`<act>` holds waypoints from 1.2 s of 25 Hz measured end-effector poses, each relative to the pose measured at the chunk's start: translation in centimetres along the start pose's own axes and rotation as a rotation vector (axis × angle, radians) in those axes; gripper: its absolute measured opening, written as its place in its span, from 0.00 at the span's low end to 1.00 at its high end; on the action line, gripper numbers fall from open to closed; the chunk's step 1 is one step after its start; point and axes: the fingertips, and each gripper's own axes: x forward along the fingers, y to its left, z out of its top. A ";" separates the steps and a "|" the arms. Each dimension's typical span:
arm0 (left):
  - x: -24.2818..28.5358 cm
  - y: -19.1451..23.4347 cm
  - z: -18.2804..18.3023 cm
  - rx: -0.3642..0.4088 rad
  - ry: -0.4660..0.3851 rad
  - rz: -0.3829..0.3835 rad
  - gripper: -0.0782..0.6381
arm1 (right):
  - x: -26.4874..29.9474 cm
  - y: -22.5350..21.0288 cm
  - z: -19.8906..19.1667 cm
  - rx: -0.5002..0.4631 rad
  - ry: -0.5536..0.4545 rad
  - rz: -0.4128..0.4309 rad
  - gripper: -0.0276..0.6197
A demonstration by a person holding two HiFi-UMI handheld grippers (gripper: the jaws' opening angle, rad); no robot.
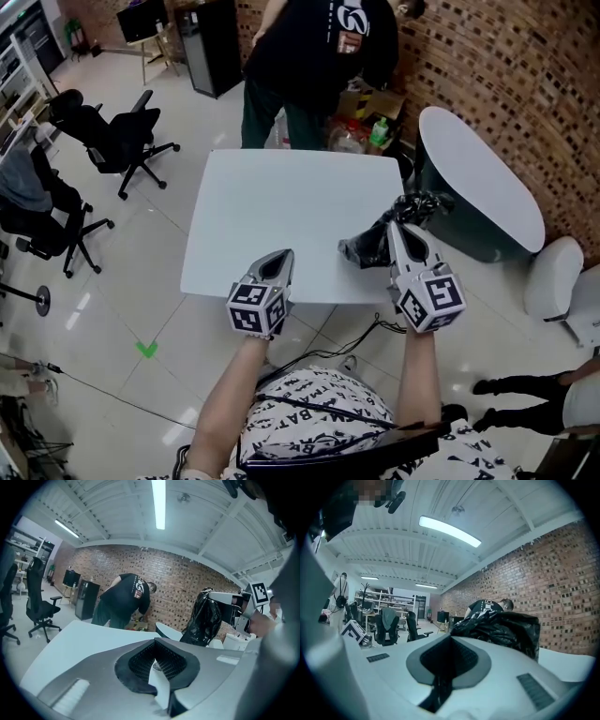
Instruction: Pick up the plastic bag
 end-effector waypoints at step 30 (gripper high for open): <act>-13.1 21.0 -1.4 -0.148 0.002 0.171 0.11 | 19.5 26.3 10.8 0.177 -0.112 0.915 0.06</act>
